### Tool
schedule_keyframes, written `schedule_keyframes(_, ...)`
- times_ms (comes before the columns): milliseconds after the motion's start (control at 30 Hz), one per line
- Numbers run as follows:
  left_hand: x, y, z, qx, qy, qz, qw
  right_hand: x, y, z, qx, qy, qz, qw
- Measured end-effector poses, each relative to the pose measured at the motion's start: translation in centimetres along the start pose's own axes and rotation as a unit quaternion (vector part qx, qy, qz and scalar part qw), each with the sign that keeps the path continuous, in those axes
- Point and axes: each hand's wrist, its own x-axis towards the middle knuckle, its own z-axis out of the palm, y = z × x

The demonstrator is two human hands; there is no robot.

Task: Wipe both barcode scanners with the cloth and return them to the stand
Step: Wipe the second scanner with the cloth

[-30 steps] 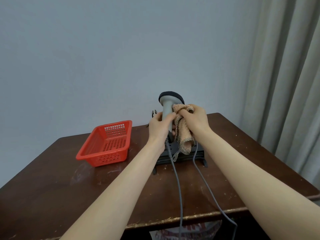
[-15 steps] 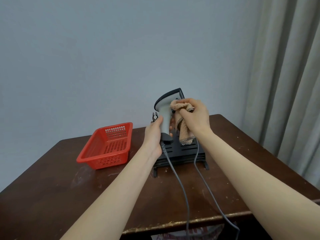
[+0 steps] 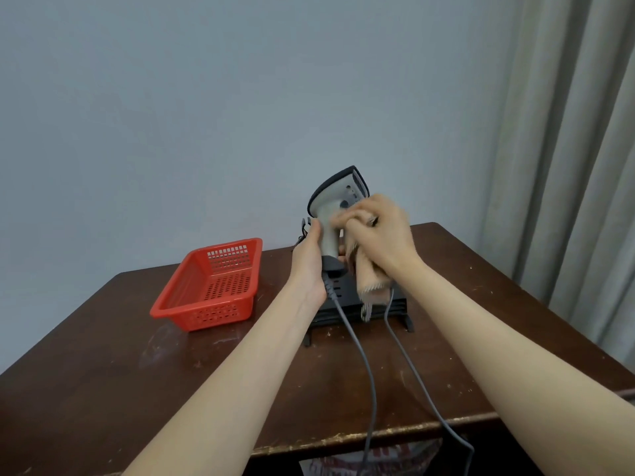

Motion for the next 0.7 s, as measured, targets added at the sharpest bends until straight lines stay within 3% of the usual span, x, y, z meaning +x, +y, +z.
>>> schedule_keyframes(100, -0.4, -0.2, 0.0, -0.061, -0.01, -0.04, 0.997, 1.0, -0.5, -0.7, 0.001, 0.069, 0.01, 0.998)
schedule_keyframes(233, 0.2, -0.2, 0.2, -0.104, -0.032, -0.057, 0.992, -0.2, -0.8, 0.0, 0.02, -0.049, -0.008, 0.999)
schedule_keyframes(367, 0.3, -0.2, -0.5, -0.055, -0.027, -0.043, 0.997, -1.3, -0.7, 0.0, 0.06, -0.132, -0.001, 0.989)
schedule_keyframes(567, 0.3, 0.0, -0.8, -0.112, -0.052, -0.105, 0.987, 0.2, -0.6, -0.1, 0.049, 0.05, 0.037, 0.997)
schedule_keyframes(700, 0.2, 0.2, -1.0, -0.137, -0.103, -0.125, 0.977, 0.0, -0.1, 0.5, 0.087, -0.049, 0.074, 0.992)
